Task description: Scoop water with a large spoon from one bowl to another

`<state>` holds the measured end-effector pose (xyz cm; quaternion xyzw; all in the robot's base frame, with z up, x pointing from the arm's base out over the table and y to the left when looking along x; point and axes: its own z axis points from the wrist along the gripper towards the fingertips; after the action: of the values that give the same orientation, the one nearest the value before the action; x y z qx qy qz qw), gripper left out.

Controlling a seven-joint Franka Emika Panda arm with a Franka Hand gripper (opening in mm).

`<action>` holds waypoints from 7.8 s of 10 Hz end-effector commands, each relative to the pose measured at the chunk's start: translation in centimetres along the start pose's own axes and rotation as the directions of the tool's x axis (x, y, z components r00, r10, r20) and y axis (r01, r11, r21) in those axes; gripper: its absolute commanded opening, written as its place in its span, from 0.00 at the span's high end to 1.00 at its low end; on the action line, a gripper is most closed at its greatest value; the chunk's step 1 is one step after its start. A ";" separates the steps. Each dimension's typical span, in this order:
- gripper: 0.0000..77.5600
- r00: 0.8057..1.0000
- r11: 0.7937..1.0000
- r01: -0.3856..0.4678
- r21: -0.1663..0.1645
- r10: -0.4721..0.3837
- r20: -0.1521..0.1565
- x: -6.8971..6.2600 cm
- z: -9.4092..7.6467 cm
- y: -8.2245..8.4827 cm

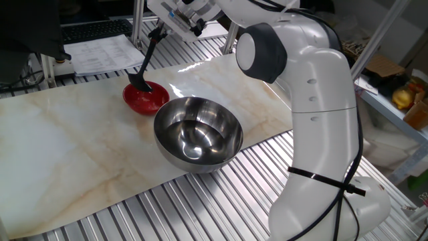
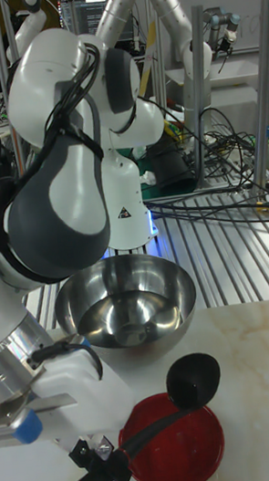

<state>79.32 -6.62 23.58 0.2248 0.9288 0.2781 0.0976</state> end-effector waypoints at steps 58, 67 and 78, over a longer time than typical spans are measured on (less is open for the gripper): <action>0.98 0.973 0.836 0.186 0.517 -0.230 0.022 3.0 -8.8 2.4; 0.98 0.970 0.837 0.206 0.507 -0.244 0.008 6.3 -9.2 0.2; 0.98 0.970 0.834 0.217 0.508 -0.244 -0.014 11.2 -10.0 -1.4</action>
<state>66.67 -7.05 30.54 0.1391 0.9860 0.0058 0.0915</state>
